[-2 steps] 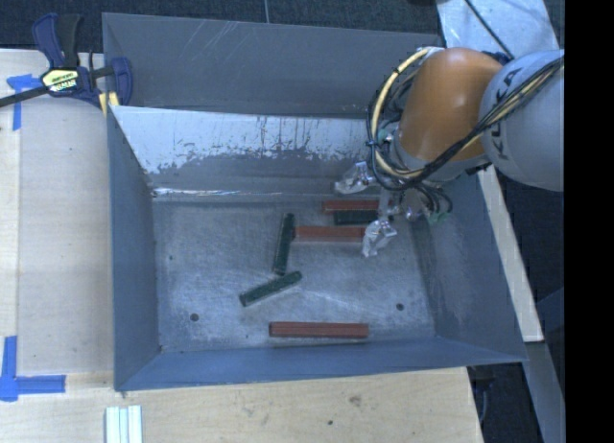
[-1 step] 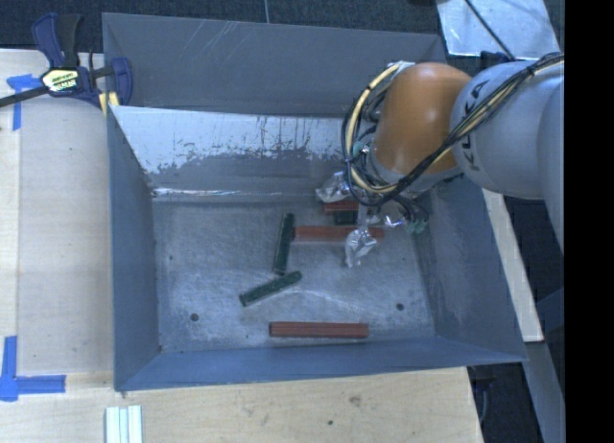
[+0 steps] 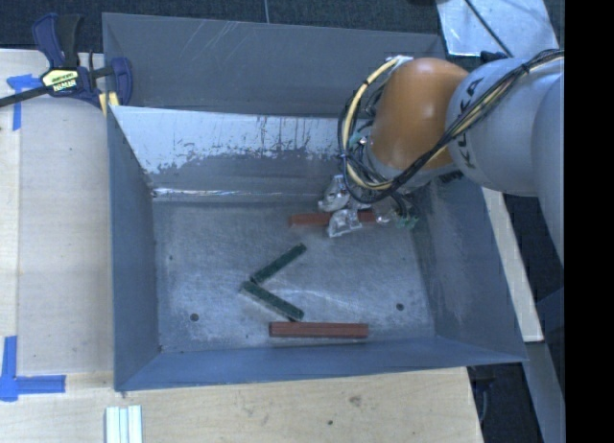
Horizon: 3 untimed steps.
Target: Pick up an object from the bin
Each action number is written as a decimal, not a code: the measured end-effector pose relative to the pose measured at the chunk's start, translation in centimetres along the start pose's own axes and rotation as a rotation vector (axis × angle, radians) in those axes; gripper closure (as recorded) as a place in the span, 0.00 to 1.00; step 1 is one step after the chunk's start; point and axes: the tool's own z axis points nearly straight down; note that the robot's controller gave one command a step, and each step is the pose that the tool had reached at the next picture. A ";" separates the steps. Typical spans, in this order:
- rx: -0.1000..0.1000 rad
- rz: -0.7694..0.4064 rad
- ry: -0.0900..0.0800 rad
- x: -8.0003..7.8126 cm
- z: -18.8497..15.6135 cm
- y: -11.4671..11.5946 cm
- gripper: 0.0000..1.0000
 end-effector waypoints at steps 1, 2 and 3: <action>0.000 0.000 0.000 0.0 0.0 0.0 1.00; 0.000 -0.001 0.004 0.0 -0.1 0.0 1.00; -0.002 -0.002 0.021 0.2 -0.5 0.0 1.00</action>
Offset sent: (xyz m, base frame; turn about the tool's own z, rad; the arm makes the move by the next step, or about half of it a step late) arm 0.0000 0.0002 0.0097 0.0001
